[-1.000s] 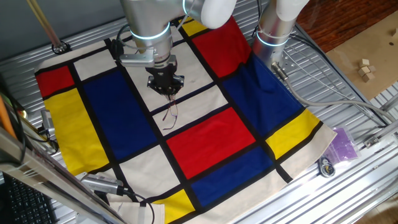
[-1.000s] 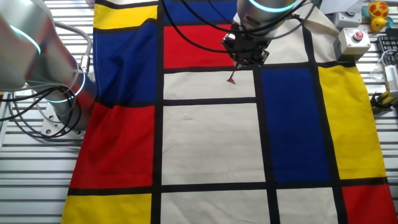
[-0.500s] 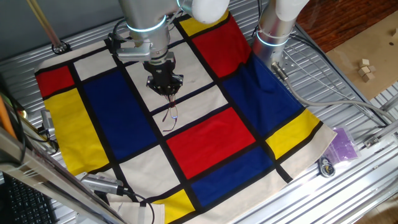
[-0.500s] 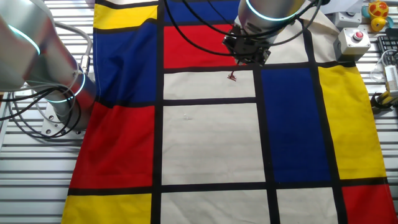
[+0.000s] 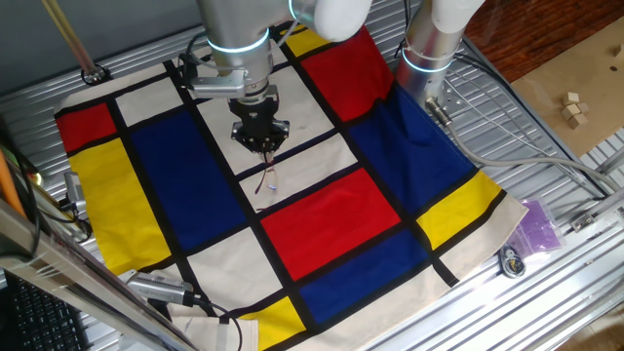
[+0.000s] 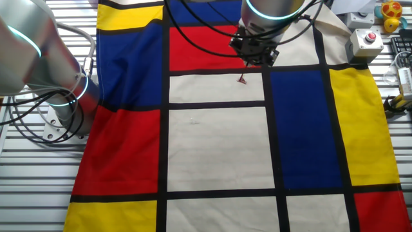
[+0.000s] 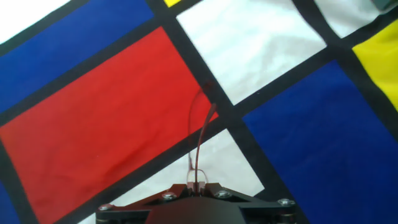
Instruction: Unfold the leg of the glasses (with one hand)
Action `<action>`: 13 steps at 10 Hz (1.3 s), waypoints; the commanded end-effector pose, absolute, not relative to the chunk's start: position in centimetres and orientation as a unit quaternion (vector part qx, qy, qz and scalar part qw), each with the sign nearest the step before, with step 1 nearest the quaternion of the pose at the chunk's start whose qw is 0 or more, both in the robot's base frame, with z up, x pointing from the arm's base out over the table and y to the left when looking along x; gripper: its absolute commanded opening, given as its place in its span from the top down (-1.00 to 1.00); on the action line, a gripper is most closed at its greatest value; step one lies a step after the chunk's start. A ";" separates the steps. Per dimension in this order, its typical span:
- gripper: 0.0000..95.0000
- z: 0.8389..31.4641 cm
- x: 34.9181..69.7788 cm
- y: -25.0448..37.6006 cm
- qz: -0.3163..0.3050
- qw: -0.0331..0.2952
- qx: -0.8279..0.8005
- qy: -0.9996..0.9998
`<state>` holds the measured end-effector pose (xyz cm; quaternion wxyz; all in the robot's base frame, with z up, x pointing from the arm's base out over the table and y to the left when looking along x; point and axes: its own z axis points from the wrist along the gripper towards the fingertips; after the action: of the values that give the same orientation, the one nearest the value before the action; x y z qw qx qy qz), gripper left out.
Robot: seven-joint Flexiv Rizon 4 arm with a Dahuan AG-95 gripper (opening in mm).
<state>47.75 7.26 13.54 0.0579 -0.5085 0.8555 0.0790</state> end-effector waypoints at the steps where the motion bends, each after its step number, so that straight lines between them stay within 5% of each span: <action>1: 1.00 13.0 47.9 6.8 0.087 0.077 -0.525 0.843; 7: 1.00 12.7 47.7 6.5 0.064 0.048 -0.557 0.827; 13: 1.00 12.7 47.4 6.2 0.081 0.073 -0.554 0.825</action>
<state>47.31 6.19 12.70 0.0691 -0.5583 0.8229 0.0797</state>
